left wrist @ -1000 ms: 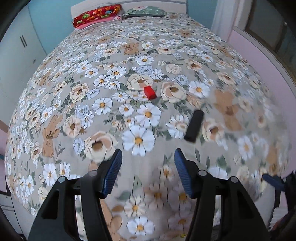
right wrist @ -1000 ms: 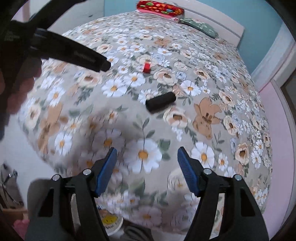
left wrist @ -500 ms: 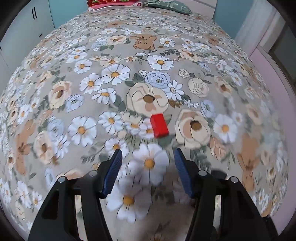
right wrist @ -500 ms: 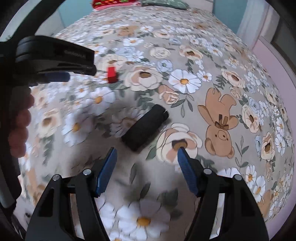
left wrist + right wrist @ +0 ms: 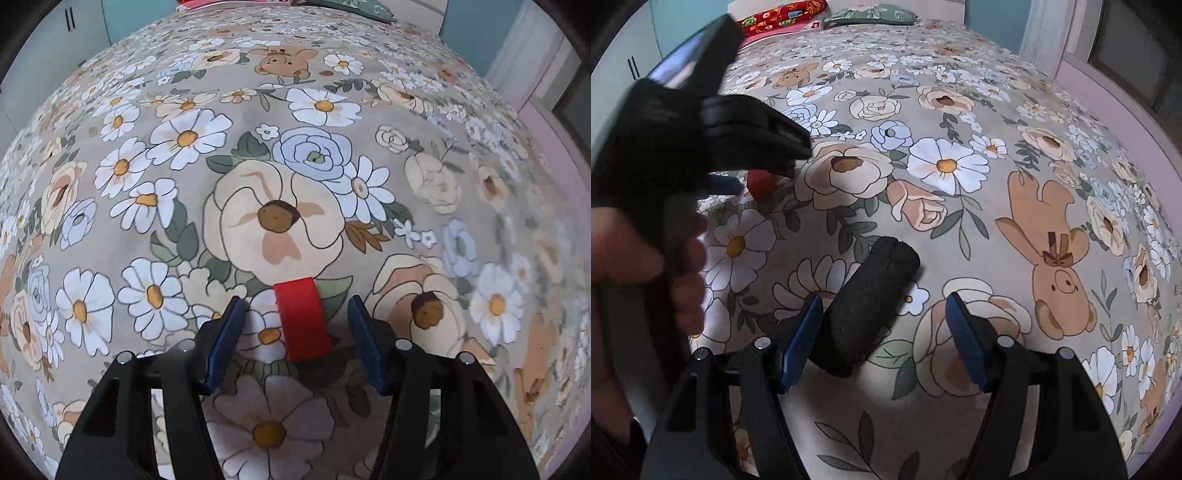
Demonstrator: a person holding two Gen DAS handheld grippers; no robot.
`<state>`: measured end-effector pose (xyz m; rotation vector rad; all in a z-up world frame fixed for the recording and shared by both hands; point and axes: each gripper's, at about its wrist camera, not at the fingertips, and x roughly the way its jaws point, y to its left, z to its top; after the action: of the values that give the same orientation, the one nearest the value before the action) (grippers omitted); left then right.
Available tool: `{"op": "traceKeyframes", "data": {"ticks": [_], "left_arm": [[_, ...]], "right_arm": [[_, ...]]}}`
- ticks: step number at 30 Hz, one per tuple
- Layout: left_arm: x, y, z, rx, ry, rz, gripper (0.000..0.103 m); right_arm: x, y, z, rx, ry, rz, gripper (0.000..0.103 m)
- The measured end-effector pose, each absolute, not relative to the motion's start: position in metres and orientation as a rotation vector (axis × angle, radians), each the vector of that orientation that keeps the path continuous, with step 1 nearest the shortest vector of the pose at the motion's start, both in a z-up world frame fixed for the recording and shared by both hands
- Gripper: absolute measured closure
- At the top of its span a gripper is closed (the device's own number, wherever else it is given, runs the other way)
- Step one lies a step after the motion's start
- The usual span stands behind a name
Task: Collect trash
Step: 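Grasp the black foam tube with right tool while left tool grasps red block, then lift the black tube and red block in both tools off the bed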
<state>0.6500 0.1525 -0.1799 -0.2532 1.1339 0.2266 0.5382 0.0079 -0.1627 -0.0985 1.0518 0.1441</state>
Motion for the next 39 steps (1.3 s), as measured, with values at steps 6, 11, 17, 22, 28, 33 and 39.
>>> {"op": "traceKeyframes", "data": {"ticks": [6,11,17,22,28,33,39], "left_arm": [[0.655,0.148,-0.182,-0.206,1.134,0.213,0.064],[0.654,0.150,-0.183,-0.210,1.132,0.207,0.067],[0.654,0.150,-0.184,-0.198,1.129,0.203,0.067],[0.652,0.147,-0.186,-0.166,1.123,0.206,0.081],[0.646,0.143,-0.181,-0.135,1.117,0.192,0.081],[0.628,0.141,-0.163,-0.128,1.113,0.174,0.081],[0.585,0.136,-0.115,-0.075,1.069,0.134,0.081]], "right_arm": [[0.547,-0.009,-0.169,0.029,1.117,0.192,0.035],[0.565,-0.032,-0.179,0.243,1.206,0.242,0.035],[0.574,-0.013,-0.178,0.190,1.217,0.203,0.035],[0.578,0.001,-0.183,0.097,1.195,0.190,0.052],[0.576,-0.005,-0.180,0.068,1.184,0.257,0.063],[0.564,-0.008,-0.159,-0.023,1.146,0.299,0.064],[0.541,-0.018,-0.113,-0.140,1.076,0.354,0.064]]}}
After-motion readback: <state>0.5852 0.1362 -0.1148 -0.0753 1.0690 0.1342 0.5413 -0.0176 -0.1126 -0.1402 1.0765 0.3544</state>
